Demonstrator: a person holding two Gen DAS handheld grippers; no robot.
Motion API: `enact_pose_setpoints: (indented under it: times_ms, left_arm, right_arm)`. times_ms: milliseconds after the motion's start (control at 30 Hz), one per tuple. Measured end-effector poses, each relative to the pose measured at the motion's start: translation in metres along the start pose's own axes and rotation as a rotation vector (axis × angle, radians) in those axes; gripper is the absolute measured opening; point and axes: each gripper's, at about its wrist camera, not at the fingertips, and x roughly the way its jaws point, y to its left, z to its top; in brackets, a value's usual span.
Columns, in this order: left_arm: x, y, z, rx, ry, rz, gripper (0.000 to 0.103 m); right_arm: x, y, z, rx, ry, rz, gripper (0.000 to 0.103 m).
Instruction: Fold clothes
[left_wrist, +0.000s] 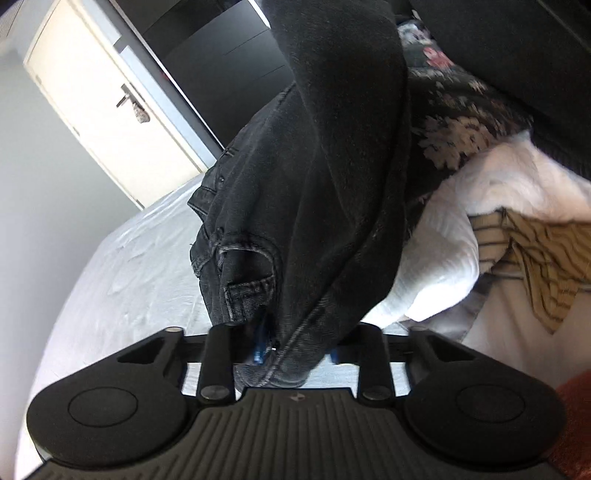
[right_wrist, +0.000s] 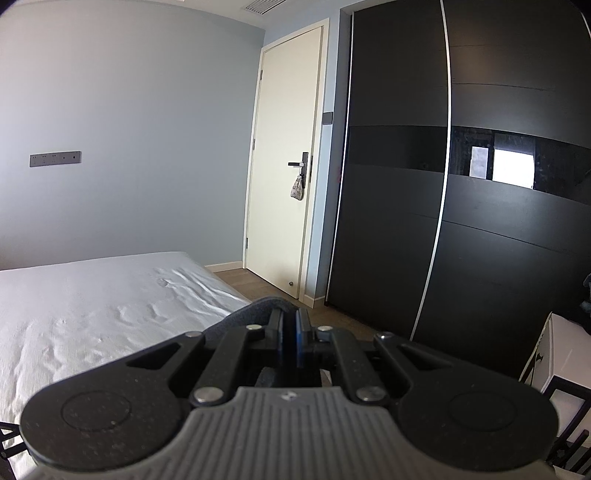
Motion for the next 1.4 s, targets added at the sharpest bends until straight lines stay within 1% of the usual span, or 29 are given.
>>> enact_pose_setpoints:
  times_ms: [67,133,267,467,533,633,733,833,900,967,1100,1267,1333,1367,1400]
  left_arm:
    - [-0.008,0.011,0.0,-0.044,-0.013,0.02,0.024]
    - [-0.018,0.023,0.002,-0.089,-0.027,0.056,0.021]
    - [-0.04,0.049,0.011,-0.159,-0.044,0.116,0.02]
    - [-0.079,0.072,0.029,-0.197,-0.084,0.187,0.019]
    - [-0.097,0.075,0.033,-0.193,-0.104,0.22,0.019]
    - [-0.123,0.087,0.036,-0.213,-0.13,0.261,0.019]
    - [-0.148,0.103,0.039,-0.248,-0.14,0.321,0.019]
    - [-0.178,0.127,0.036,-0.31,-0.142,0.415,0.019]
    - [-0.2,0.144,0.027,-0.334,-0.128,0.472,0.019]
    - [-0.222,0.157,0.016,-0.336,-0.107,0.535,0.018]
    - [-0.269,0.174,-0.016,-0.354,-0.04,0.666,0.018]
    - [-0.33,0.194,-0.057,-0.388,0.051,0.829,0.018]
    - [-0.36,0.199,-0.076,-0.411,0.09,0.911,0.018]
    - [-0.374,0.201,-0.086,-0.418,0.113,0.949,0.017]
    - [-0.386,0.2,-0.096,-0.422,0.144,0.971,0.017]
  right_arm:
    - [0.0,0.001,0.0,-0.002,-0.001,-0.003,0.007]
    - [0.001,0.001,0.002,0.002,0.0,0.0,0.007]
    - [-0.002,0.005,0.007,0.009,-0.003,0.016,0.007]
    - [-0.019,0.016,0.025,0.025,-0.007,0.059,0.007]
    - [-0.024,0.021,0.034,0.014,-0.017,0.071,0.007]
    - [-0.034,0.032,0.049,-0.011,-0.055,0.094,0.007]
    - [-0.046,0.049,0.069,-0.045,-0.114,0.126,0.007]
    - [-0.058,0.068,0.09,-0.075,-0.174,0.168,0.007]
    - [-0.066,0.082,0.102,-0.089,-0.204,0.206,0.007]
    - [-0.071,0.097,0.111,-0.1,-0.221,0.251,0.007]
    - [-0.078,0.134,0.12,-0.106,-0.233,0.358,0.007]
    - [-0.088,0.197,0.119,-0.133,-0.243,0.5,0.007]
    - [-0.093,0.225,0.121,-0.136,-0.246,0.564,0.007]
    - [-0.096,0.239,0.123,-0.137,-0.247,0.597,0.007]
    - [-0.098,0.254,0.125,-0.14,-0.247,0.63,0.007]
